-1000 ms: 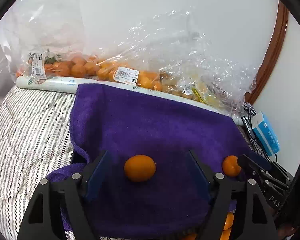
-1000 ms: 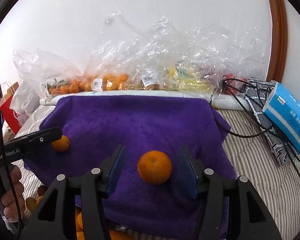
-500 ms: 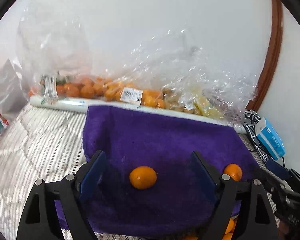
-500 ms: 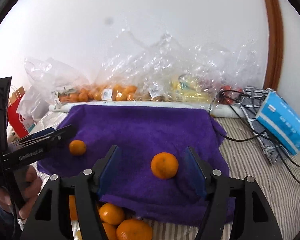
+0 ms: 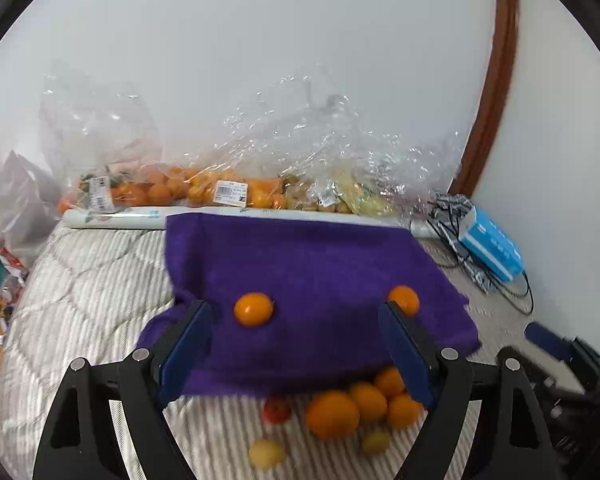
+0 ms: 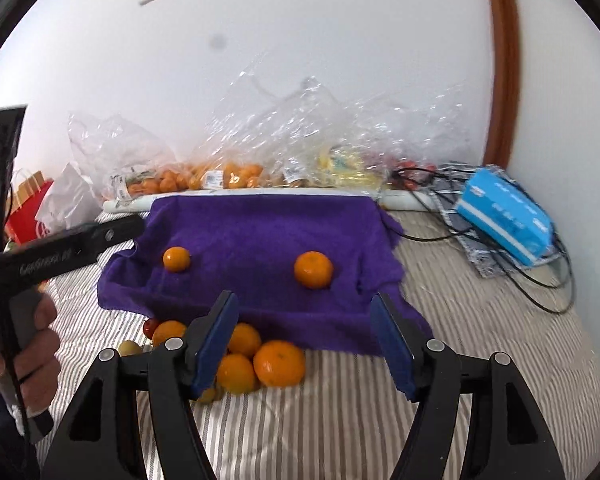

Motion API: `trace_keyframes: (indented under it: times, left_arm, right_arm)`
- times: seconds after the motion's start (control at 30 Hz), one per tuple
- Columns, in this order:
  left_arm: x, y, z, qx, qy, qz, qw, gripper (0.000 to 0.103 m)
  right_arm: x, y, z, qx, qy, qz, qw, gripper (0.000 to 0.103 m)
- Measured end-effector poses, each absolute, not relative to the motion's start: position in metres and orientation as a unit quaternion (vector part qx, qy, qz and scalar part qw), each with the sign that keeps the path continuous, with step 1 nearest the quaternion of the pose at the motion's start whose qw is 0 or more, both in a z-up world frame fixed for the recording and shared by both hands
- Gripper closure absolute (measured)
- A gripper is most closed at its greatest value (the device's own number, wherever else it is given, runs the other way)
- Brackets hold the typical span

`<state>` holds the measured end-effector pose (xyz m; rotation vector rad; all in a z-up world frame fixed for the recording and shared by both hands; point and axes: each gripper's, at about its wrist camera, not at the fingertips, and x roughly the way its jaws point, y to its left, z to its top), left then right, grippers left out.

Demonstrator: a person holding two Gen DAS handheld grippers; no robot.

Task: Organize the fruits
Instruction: 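Withdraw both open tools from the towel, then grasp the small yellow-green fruit with the left tool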

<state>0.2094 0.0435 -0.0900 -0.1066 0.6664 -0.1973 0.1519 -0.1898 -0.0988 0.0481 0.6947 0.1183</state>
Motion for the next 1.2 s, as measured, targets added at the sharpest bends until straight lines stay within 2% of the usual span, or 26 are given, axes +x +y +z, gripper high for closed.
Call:
trace_keyframes:
  times: [0.27, 0.73, 0.83, 0.97, 1.03, 1.1, 1.2]
  left_arm:
    - [0.158, 0.058, -0.096, -0.05, 0.35, -0.079, 0.932, 0.019]
    - [0.106, 0.077, -0.13, -0.057, 0.363, -0.013, 0.93, 0.02]
    - [0.108, 0.077, -0.14, -0.048, 0.378, -0.008, 0.925, 0.024]
    - [0.111, 0.075, -0.151, -0.045, 0.391, -0.007, 0.919, 0.032]
    - [0.117, 0.074, -0.158, -0.047, 0.408, -0.013, 0.912, 0.042]
    - [0.125, 0.072, -0.166, -0.052, 0.425, -0.018, 0.903, 0.048]
    - [0.135, 0.069, -0.178, -0.059, 0.441, -0.032, 0.895, 0.049]
  right_arm:
    - [0.109, -0.191, -0.081, 0.034, 0.327, 0.064, 0.942, 0.035]
    - [0.064, -0.194, -0.083, 0.06, 0.312, 0.069, 0.946, 0.035]
    - [0.057, -0.198, -0.083, 0.056, 0.296, 0.056, 0.952, 0.035]
    - [0.062, -0.199, -0.088, 0.061, 0.317, 0.074, 0.943, 0.035]
    - [0.063, -0.198, -0.091, 0.059, 0.324, 0.078, 0.941, 0.035]
    - [0.064, -0.196, -0.094, 0.052, 0.33, 0.081, 0.939, 0.035]
    - [0.063, -0.197, -0.098, 0.04, 0.33, 0.082, 0.94, 0.035]
